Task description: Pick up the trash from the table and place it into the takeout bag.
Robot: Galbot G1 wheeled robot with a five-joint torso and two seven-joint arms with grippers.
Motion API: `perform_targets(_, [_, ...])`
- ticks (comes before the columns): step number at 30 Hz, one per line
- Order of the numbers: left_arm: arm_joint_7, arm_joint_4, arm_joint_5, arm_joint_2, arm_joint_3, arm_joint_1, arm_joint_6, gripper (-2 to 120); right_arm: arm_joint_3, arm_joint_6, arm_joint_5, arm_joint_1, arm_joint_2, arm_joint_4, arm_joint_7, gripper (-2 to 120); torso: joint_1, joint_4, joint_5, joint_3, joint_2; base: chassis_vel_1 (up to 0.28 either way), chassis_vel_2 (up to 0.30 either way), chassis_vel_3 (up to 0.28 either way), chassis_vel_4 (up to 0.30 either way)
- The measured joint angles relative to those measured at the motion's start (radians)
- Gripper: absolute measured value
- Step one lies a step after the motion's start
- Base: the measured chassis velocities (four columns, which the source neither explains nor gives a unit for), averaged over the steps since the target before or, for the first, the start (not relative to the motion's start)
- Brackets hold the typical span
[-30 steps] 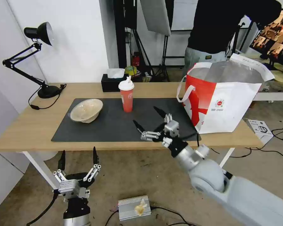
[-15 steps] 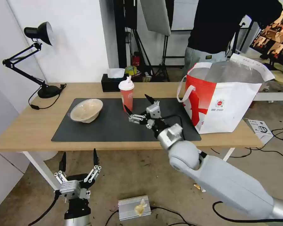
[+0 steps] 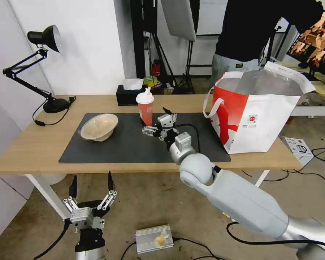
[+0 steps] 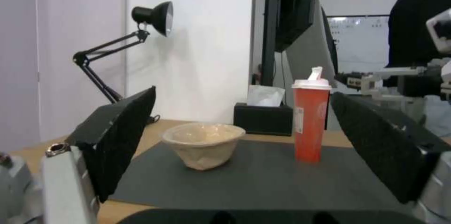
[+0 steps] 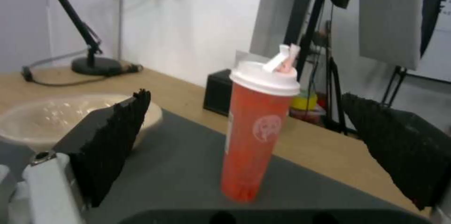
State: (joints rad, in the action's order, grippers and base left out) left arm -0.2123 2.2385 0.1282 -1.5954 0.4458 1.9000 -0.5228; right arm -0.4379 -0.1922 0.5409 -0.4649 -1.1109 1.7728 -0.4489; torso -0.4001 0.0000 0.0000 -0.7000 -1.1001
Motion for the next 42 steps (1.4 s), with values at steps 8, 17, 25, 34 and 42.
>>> perform_targets(8, [0.000, 0.009, 0.000, 0.000, 0.002, 0.018, 0.000, 100, 0.019, -0.083, -0.035, -0.022, -0.044, -0.009, -0.057, 100, 0.000, 0.0000, -0.0001, 0.000, 0.000, 0.000, 0.000, 0.000, 0.000])
perform_targets(17, [0.000, 0.008, 0.006, 0.001, 0.010, 0.028, 0.016, 100, 0.074, -0.159, -0.068, -0.025, -0.130, -0.079, -0.084, 100, 0.000, 0.0000, -0.0001, 0.000, 0.000, 0.000, 0.000, 0.000, 0.000])
perform_targets(25, [0.000, 0.009, 0.005, 0.000, 0.030, 0.055, 0.025, 100, 0.136, -0.192, -0.078, -0.024, -0.251, -0.174, -0.103, 100, 0.000, 0.0000, -0.0001, 0.000, 0.000, 0.000, 0.000, 0.000, 0.000])
perform_targets(34, [0.000, 0.000, 0.009, 0.000, 0.041, 0.073, 0.027, 100, 0.157, -0.239, -0.070, 0.008, -0.366, -0.241, -0.141, 100, 0.000, 0.0000, -0.0002, 0.000, 0.000, 0.000, 0.000, 0.000, 0.000])
perform_targets(42, [0.000, -0.007, 0.009, 0.000, 0.040, 0.074, 0.027, 100, 0.166, -0.240, -0.050, 0.024, -0.417, -0.275, -0.163, 100, 0.000, 0.0000, -0.0002, 0.000, 0.000, 0.000, 0.000, 0.000, 0.000])
